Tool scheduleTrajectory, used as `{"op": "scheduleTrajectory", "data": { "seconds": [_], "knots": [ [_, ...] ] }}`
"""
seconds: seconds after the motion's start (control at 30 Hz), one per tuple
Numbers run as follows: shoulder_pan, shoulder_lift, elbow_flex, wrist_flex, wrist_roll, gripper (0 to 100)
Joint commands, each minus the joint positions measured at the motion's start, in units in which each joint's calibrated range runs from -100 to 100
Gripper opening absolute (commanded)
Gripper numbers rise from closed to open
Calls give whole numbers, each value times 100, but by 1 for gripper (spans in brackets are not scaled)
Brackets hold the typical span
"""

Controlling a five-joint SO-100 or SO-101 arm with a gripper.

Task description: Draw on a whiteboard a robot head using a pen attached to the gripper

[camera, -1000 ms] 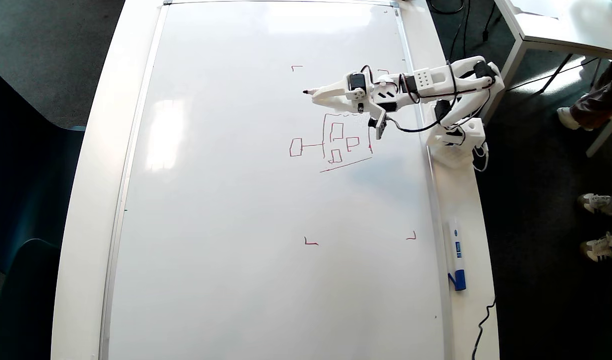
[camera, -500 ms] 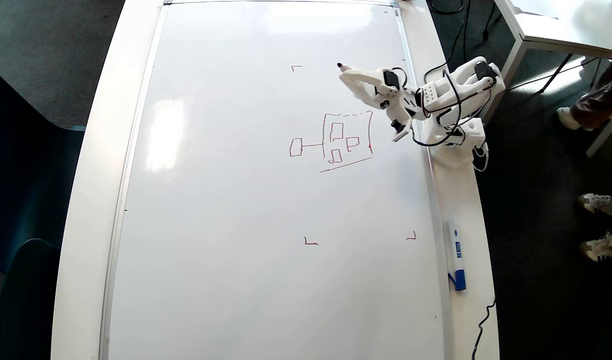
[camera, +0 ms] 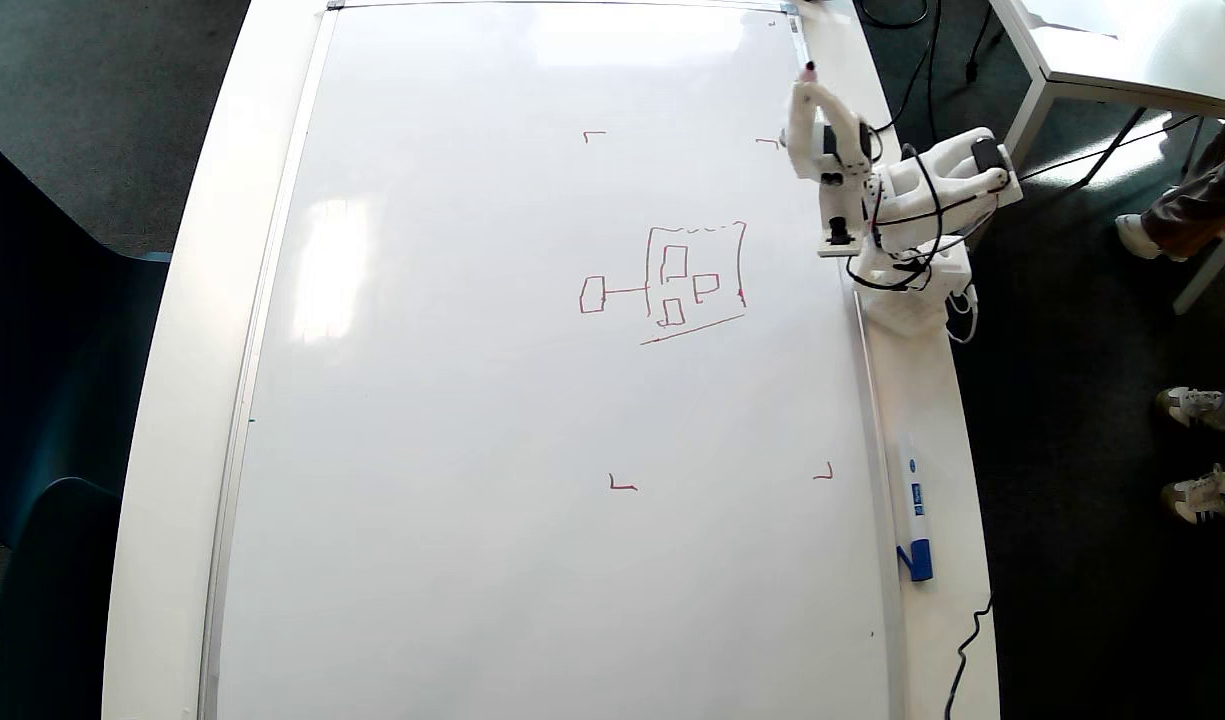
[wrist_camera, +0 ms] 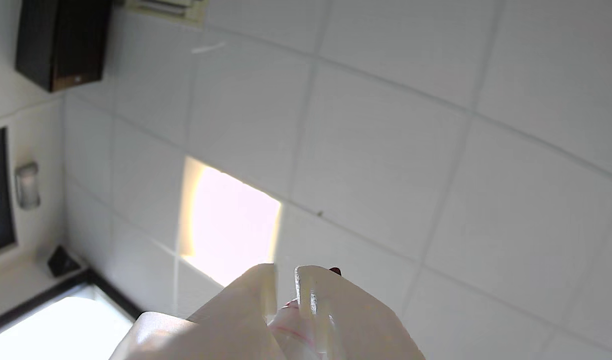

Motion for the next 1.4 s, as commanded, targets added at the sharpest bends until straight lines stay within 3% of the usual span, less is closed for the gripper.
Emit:
{"op": "scheduleTrajectory", "data": {
  "seconds": [0.0,0.67,1.37],
  "knots": [
    [62,-998,74,-91,28,1],
    [10,-4872,137,-100,12,1],
    [25,-4898,128,-109,7,1]
  ]
}}
